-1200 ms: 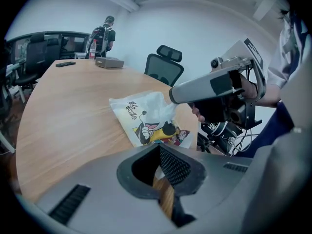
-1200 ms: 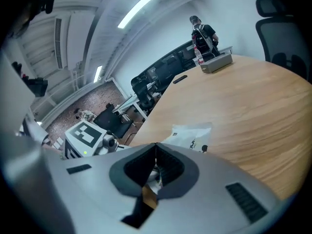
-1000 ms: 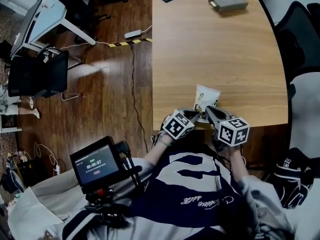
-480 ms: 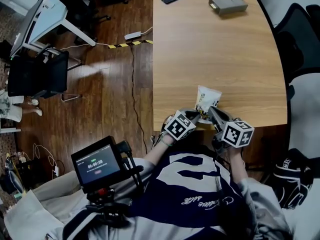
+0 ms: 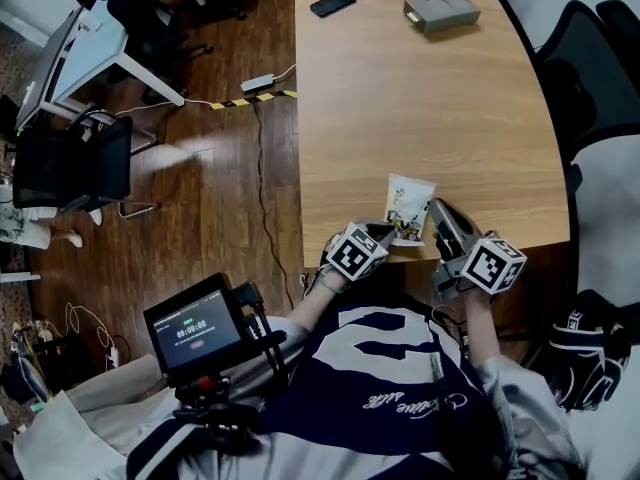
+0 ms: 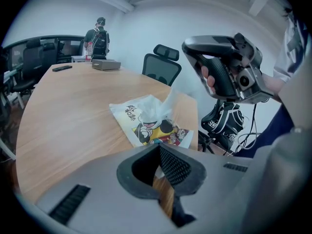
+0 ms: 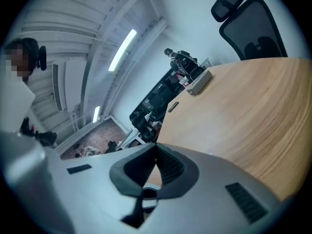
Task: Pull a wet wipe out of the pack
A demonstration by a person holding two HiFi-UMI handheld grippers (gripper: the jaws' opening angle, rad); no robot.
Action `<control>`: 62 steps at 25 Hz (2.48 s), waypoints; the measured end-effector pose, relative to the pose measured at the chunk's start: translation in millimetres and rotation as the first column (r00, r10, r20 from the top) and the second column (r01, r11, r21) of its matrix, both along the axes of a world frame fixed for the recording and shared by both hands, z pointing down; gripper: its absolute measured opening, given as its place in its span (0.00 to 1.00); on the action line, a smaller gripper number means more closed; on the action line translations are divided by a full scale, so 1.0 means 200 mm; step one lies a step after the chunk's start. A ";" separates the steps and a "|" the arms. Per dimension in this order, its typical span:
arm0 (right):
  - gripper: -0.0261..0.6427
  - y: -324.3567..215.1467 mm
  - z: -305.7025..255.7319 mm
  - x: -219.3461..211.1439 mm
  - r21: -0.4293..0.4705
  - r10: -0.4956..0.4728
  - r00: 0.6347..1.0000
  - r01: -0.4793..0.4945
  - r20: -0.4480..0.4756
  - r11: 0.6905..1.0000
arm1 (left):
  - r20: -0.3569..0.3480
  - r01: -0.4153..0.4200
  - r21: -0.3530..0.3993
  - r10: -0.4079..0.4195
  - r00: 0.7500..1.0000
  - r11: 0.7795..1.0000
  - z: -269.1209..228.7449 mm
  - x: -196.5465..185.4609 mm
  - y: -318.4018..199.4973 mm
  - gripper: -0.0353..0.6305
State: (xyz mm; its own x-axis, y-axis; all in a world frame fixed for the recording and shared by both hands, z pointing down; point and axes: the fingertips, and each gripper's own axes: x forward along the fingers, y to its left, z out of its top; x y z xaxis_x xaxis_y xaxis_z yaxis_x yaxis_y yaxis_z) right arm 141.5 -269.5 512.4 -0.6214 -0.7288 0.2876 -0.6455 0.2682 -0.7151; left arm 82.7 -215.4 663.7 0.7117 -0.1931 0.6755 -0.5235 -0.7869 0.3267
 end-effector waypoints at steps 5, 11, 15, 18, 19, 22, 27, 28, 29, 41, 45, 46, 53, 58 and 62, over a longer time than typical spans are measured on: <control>0.22 0.07 0.23 -0.05 -0.069 -0.095 0.973 0.082 -0.209 0.994 | 0.000 -0.006 -0.017 0.006 1.000 1.000 -0.01 0.01 -0.01 0.06; 0.23 0.07 0.41 -0.16 -0.099 -0.225 0.857 0.203 -0.463 0.974 | 0.004 -0.007 -0.010 0.007 1.000 1.000 0.00 0.01 0.00 0.06; 0.05 0.07 0.51 -0.18 -0.138 -0.278 0.770 0.243 -0.574 0.960 | 0.005 -0.007 -0.011 0.007 1.000 1.000 0.00 0.01 -0.01 0.06; 0.04 0.09 0.46 -0.19 -0.174 -0.260 0.865 0.203 -0.429 0.964 | 0.003 -0.004 -0.012 0.004 1.000 1.000 -0.01 0.01 -0.01 0.06; 0.04 0.10 0.44 -0.18 -0.189 -0.240 0.900 0.181 -0.364 0.965 | 0.002 -0.003 -0.011 0.003 1.000 1.000 -0.01 0.01 -0.01 0.06; 0.04 0.12 0.43 -0.15 -0.209 -0.186 0.948 0.133 -0.257 0.969 | 0.002 -0.013 0.002 0.013 1.000 1.000 0.00 0.02 0.00 0.06; 0.04 0.08 0.32 -0.11 -0.175 -0.077 0.994 0.063 -0.077 0.983 | 0.007 -0.016 0.008 0.016 1.000 1.000 0.01 0.02 0.00 0.06; 0.04 0.05 0.25 -0.10 -0.149 -0.041 0.999 0.039 -0.009 0.988 | 0.010 -0.015 0.007 0.015 1.000 1.000 0.01 0.03 0.00 0.06; 0.04 0.01 0.18 -0.09 -0.128 -0.011 0.999 0.017 0.048 0.992 | 0.012 -0.015 0.008 0.015 1.000 1.000 0.01 0.02 0.00 0.06; 0.04 0.05 0.07 0.00 -0.052 -0.002 0.999 0.000 -0.033 0.999 | -0.009 -0.013 0.004 0.013 1.000 1.000 -0.01 0.02 0.02 0.06; 0.04 0.07 0.05 0.03 -0.034 0.007 0.999 -0.009 -0.051 0.999 | -0.019 0.027 0.031 -0.027 0.999 0.999 -0.06 0.00 0.00 0.06; 0.04 0.08 0.05 0.04 -0.030 0.008 0.998 -0.010 -0.059 1.000 | -0.024 0.040 0.041 -0.039 0.999 0.998 -0.09 0.00 0.00 0.06; 0.04 0.18 0.01 0.09 0.008 0.027 0.996 -0.026 -0.090 1.000 | -0.145 0.183 0.049 -0.174 0.974 0.982 -0.31 -0.02 -0.03 0.06; 0.04 0.33 -0.02 0.17 0.049 0.058 0.988 -0.051 -0.144 0.998 | -0.201 0.257 0.067 -0.239 0.950 0.964 -0.47 -0.04 0.09 0.06; 0.04 0.47 -0.04 0.24 0.072 0.083 0.982 -0.072 -0.168 0.995 | -0.263 0.316 0.067 -0.289 0.921 0.946 -0.58 -0.04 0.20 0.06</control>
